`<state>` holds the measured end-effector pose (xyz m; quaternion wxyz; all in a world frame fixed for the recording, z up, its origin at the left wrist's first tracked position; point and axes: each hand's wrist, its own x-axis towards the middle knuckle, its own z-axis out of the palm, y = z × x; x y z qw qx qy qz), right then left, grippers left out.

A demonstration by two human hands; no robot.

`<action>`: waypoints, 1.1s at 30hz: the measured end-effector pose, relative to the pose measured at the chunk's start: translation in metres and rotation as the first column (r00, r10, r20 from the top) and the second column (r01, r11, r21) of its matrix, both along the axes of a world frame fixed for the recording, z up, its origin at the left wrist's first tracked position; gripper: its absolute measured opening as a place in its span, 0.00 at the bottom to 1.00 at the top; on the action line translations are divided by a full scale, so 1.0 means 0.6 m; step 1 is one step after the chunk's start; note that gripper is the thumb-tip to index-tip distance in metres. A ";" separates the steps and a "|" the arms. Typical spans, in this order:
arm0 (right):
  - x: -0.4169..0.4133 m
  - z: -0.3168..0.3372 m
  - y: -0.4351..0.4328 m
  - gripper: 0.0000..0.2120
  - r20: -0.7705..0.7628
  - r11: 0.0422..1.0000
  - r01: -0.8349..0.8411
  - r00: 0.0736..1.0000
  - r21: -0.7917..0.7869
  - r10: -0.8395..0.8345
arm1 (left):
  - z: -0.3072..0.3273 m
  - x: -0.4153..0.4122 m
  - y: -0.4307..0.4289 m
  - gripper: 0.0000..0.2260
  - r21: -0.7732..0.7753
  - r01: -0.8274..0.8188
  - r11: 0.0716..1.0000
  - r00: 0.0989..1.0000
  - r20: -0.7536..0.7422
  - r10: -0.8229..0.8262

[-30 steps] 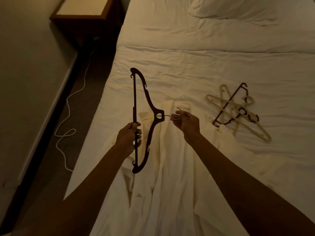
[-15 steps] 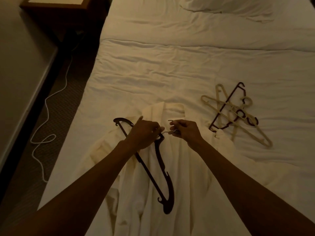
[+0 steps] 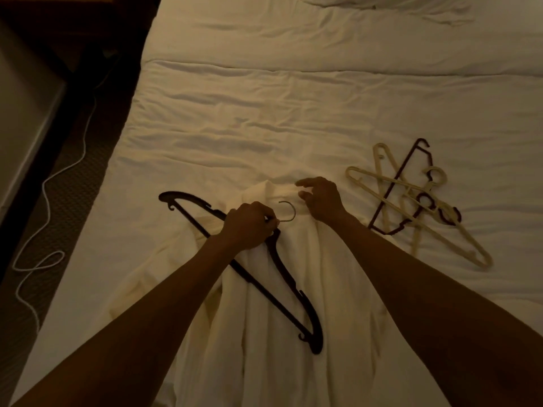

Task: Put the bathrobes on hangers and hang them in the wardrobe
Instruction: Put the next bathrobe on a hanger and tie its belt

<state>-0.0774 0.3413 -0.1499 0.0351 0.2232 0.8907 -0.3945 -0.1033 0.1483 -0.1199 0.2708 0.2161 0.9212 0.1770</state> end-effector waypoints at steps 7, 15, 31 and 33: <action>-0.012 -0.034 0.008 0.08 0.072 0.988 -0.112 0.992 0.102 0.105 | -0.027 -0.025 0.000 0.09 -0.038 -0.023 0.999 1.000 0.010 0.024; -0.012 -0.015 0.020 0.06 -0.115 0.995 -0.058 0.992 -0.079 0.048 | -0.022 -0.014 0.013 0.11 0.039 0.074 0.997 0.981 -0.183 -0.066; 0.001 0.068 0.044 0.05 -0.147 0.984 -0.129 0.983 -0.124 0.110 | 0.042 -0.061 0.048 0.11 0.134 0.070 0.988 0.931 -0.364 -0.017; 0.011 0.072 0.043 0.10 -0.111 0.981 -0.051 0.993 -0.188 0.030 | 0.035 -0.072 0.041 0.10 0.168 -0.059 0.984 0.935 -0.336 0.114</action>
